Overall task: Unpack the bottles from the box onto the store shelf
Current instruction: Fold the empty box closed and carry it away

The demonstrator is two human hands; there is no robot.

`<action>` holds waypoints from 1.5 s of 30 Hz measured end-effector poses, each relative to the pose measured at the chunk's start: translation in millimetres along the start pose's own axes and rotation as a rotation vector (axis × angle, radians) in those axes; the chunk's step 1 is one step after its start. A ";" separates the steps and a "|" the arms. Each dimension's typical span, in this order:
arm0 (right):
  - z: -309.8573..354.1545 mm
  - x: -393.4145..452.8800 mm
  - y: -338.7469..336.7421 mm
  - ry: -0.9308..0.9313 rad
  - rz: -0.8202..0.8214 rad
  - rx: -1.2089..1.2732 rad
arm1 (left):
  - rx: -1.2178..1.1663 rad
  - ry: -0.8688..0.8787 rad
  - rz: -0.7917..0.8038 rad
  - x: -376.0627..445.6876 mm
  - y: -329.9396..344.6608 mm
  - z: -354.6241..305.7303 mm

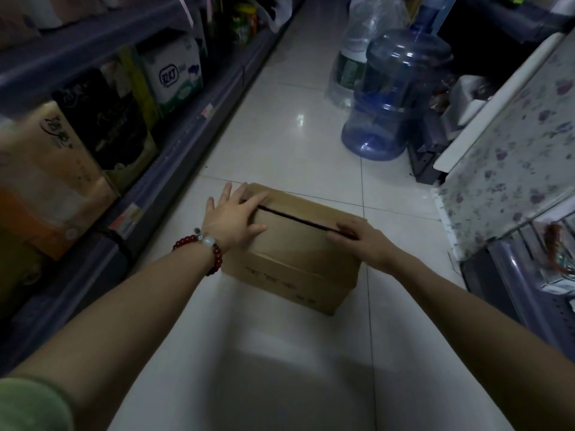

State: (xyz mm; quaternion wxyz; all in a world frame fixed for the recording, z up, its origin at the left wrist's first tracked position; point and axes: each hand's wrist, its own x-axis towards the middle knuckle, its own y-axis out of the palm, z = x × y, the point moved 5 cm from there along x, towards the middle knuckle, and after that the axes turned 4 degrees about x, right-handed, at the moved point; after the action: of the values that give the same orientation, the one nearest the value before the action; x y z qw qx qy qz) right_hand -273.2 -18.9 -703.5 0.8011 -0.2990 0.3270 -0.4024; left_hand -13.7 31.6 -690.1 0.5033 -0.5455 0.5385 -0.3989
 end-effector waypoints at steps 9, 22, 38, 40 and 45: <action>-25.9 4.2 17.1 -0.002 -0.002 -0.154 | 0.022 -0.077 0.161 14.4 26.3 3.2; -50.9 8.1 39.4 0.216 -0.023 0.546 | -0.406 -0.236 0.336 9.7 38.6 29.6; 116.7 -73.0 -168.3 0.200 -0.216 0.544 | -0.598 -0.302 0.314 -21.9 -214.8 -22.0; 157.9 -92.3 -214.7 0.198 -0.205 0.546 | -0.631 -0.301 0.296 -33.1 -274.4 -32.0; 263.0 -141.3 -334.2 0.184 -0.222 0.594 | -0.657 -0.287 0.268 -56.2 -432.0 -56.2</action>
State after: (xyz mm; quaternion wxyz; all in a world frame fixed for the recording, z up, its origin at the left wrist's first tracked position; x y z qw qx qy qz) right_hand -287.6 -9.6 -255.7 0.7714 -0.0486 0.2320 -0.5905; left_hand 6.0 43.1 -251.4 0.4196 -0.6528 0.6282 -0.0555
